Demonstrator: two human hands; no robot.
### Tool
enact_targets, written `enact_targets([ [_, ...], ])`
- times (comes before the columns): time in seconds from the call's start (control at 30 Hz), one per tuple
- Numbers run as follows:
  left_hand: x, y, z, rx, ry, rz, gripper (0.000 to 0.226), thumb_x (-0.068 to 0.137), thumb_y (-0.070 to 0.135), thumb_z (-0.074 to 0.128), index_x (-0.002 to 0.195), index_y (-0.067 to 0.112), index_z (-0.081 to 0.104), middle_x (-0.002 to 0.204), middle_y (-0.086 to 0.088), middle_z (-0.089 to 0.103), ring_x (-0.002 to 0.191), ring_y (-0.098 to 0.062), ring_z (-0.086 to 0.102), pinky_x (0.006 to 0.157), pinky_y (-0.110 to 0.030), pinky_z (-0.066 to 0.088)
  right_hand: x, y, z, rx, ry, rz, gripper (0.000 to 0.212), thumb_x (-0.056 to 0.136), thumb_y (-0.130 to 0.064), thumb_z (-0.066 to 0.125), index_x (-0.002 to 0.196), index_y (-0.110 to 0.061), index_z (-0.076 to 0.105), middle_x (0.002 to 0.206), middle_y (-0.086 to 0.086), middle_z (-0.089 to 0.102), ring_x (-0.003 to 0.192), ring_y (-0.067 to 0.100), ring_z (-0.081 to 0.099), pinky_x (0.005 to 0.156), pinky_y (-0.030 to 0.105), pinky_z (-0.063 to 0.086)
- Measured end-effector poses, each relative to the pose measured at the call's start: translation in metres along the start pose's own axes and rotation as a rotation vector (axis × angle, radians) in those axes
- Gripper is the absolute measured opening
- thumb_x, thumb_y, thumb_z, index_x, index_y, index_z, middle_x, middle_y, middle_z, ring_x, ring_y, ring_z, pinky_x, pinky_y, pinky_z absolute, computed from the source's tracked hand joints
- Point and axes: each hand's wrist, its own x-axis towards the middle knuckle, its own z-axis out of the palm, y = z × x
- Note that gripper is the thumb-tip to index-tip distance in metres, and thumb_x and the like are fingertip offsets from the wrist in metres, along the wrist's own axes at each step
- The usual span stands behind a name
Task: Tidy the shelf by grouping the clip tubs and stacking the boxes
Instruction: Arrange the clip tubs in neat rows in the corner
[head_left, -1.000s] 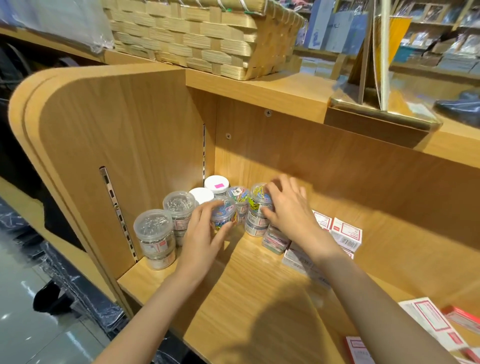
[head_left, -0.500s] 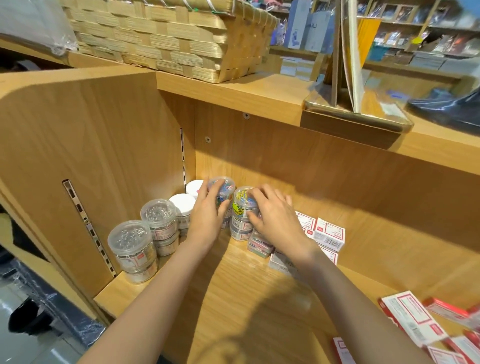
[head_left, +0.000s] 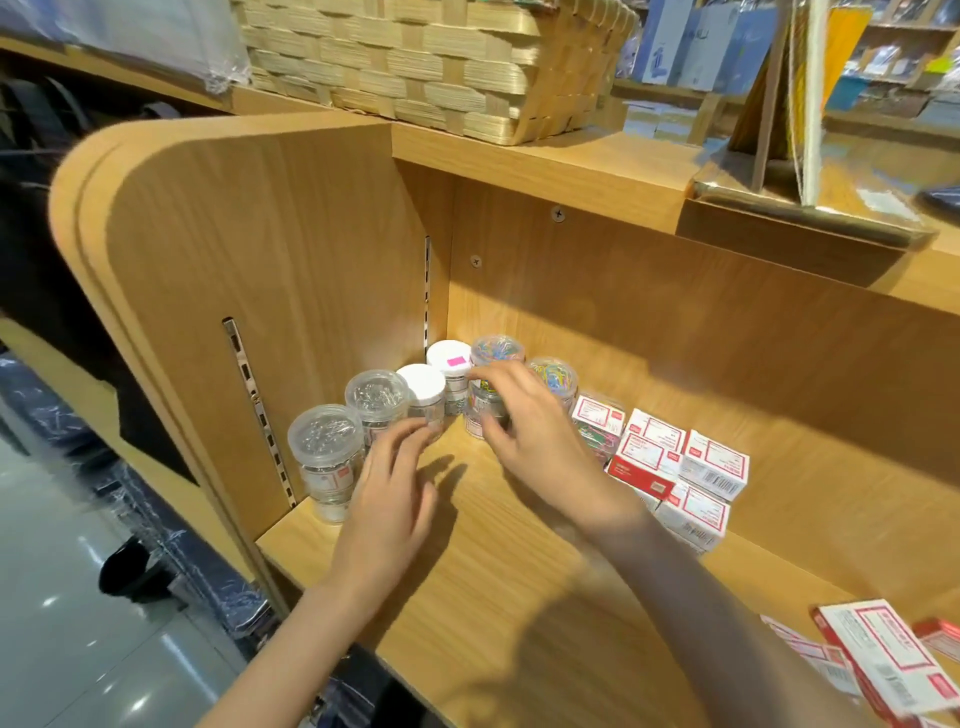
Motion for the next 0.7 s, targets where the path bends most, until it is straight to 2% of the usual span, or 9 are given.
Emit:
enact_targets([
  [0.1,-0.022,-0.008,-0.017,0.042,0.015,-0.027,0.05,0.08,0.001,0.06,0.123,0.021,0.041,0.121,0.004,0.04,0.11,-0.01,0.043,0.092,-0.026,0.042,0.009,0.004,0.033,0.025,-0.249,0.053,0.064,0.082,-0.006,0.059,0.14,-0.019,0.034,0.145,0.005,0.031,0.132,0.026,0.033,0.108,0.039,0.031],
  [0.17,-0.031,-0.01,-0.029,0.051,0.048,-0.042,0.037,0.084,0.016,0.052,0.119,0.02,0.042,0.116,0.003,0.042,0.102,-0.007,0.045,0.084,-0.022,0.044,0.02,0.008,0.047,-0.012,-0.313,0.094,0.078,0.081,-0.008,0.064,0.145,-0.026,0.022,0.153,0.001,0.015,0.138,0.027,0.024,0.111,0.042,0.028],
  [0.23,-0.041,-0.011,-0.037,0.06,0.108,-0.114,0.034,0.084,0.025,0.048,0.117,0.015,0.046,0.112,-0.002,0.045,0.098,-0.01,0.048,0.08,-0.025,0.047,0.03,0.009,0.058,-0.058,-0.338,0.12,0.088,0.079,-0.01,0.067,0.146,-0.03,0.014,0.155,-0.002,0.006,0.136,0.032,0.027,0.108,0.045,0.032],
  [0.33,-0.05,-0.015,-0.045,0.175,0.13,-0.268,0.043,0.079,0.017,0.066,0.117,0.008,0.046,0.113,-0.013,0.047,0.098,-0.024,0.054,0.071,-0.035,0.054,0.039,0.01,0.072,-0.095,-0.372,0.123,0.094,0.075,-0.007,0.069,0.146,-0.031,0.012,0.156,-0.002,-0.001,0.126,0.036,0.041,0.097,0.043,0.042],
  [0.43,-0.049,-0.022,-0.05,0.346,0.042,-0.251,0.055,0.075,0.021,0.073,0.12,0.014,0.042,0.122,-0.018,0.044,0.1,-0.032,0.056,0.058,-0.037,0.056,0.038,0.015,0.088,-0.058,-0.324,0.133,0.094,0.072,-0.005,0.071,0.145,-0.03,0.017,0.156,-0.002,-0.003,0.123,0.033,0.046,0.097,0.041,0.043],
  [0.53,-0.045,-0.027,-0.051,0.346,0.064,-0.27,0.055,0.075,0.022,0.073,0.118,0.016,0.039,0.126,-0.019,0.044,0.102,-0.034,0.057,0.058,-0.038,0.054,0.034,0.022,0.101,-0.044,-0.229,0.126,0.088,0.074,-0.002,0.067,0.142,-0.032,0.021,0.154,-0.004,0.001,0.122,0.033,0.045,0.098,0.045,0.043],
  [0.7,-0.051,-0.03,-0.042,0.225,0.113,-0.377,0.048,0.081,0.025,0.065,0.12,0.013,0.04,0.117,-0.007,0.049,0.096,-0.02,0.059,0.06,-0.037,0.054,0.029,0.026,0.107,0.005,-0.131,0.128,0.083,0.075,0.002,0.065,0.14,-0.033,0.026,0.153,-0.008,0.002,0.12,0.029,0.046,0.096,0.043,0.045],
])
